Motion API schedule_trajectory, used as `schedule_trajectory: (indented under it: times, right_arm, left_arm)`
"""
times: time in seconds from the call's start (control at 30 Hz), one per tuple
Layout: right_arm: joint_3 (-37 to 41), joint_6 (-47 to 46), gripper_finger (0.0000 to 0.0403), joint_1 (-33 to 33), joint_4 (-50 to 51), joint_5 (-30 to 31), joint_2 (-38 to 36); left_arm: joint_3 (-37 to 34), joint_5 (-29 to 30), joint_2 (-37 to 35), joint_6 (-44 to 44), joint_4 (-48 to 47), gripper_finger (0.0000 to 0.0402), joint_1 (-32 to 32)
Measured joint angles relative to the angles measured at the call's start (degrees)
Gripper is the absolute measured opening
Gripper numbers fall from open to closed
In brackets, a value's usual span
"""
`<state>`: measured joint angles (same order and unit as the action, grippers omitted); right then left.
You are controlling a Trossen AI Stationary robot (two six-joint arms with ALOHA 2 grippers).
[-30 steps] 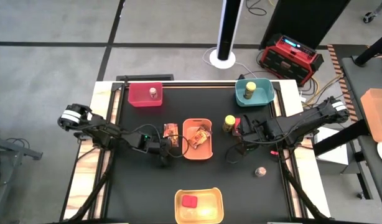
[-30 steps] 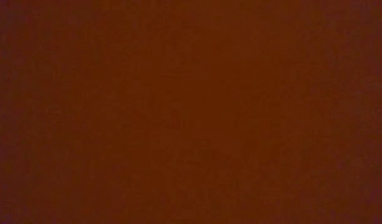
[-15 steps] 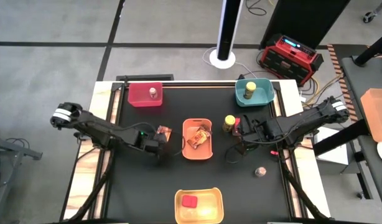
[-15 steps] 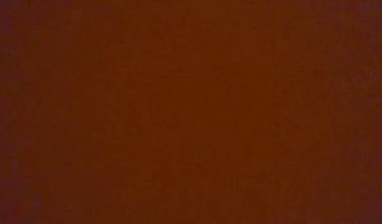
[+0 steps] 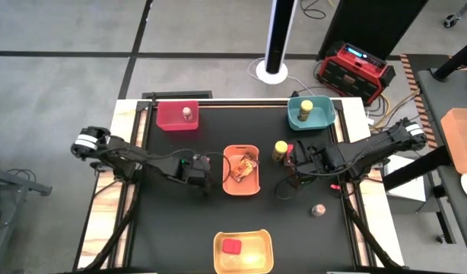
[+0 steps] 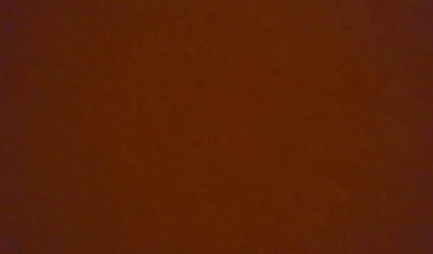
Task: Sort spices by type
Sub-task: Put the orange seasoning bottle into the orange bin
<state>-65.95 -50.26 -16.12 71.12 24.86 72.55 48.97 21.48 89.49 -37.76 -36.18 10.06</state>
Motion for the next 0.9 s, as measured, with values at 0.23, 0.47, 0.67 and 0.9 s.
schedule_trajectory:
  times: [0.23,0.47,0.67,0.9]
  right_arm:
    - [0.0,1.4,0.0206,0.0,-0.1,0.0,0.0]
    - [0.0,1.5,0.0206,0.0,-0.1,0.6,0.0]
    - [0.0,1.5,0.0206,0.0,-0.3,0.7,0.0]
    - [0.0,1.5,0.0206,0.0,-0.6,0.8,0.0]
  left_arm:
    - [0.0,-1.2,3.8,-8.7,-0.9,0.0232,-1.4]
    - [0.4,-0.2,8.5,-8.2,-0.5,0.0234,-1.4]
    - [0.4,-0.6,8.9,-5.2,0.1,0.0162,-1.4]
    - [0.1,-1.0,8.9,-3.7,-0.8,0.0012,-1.4]
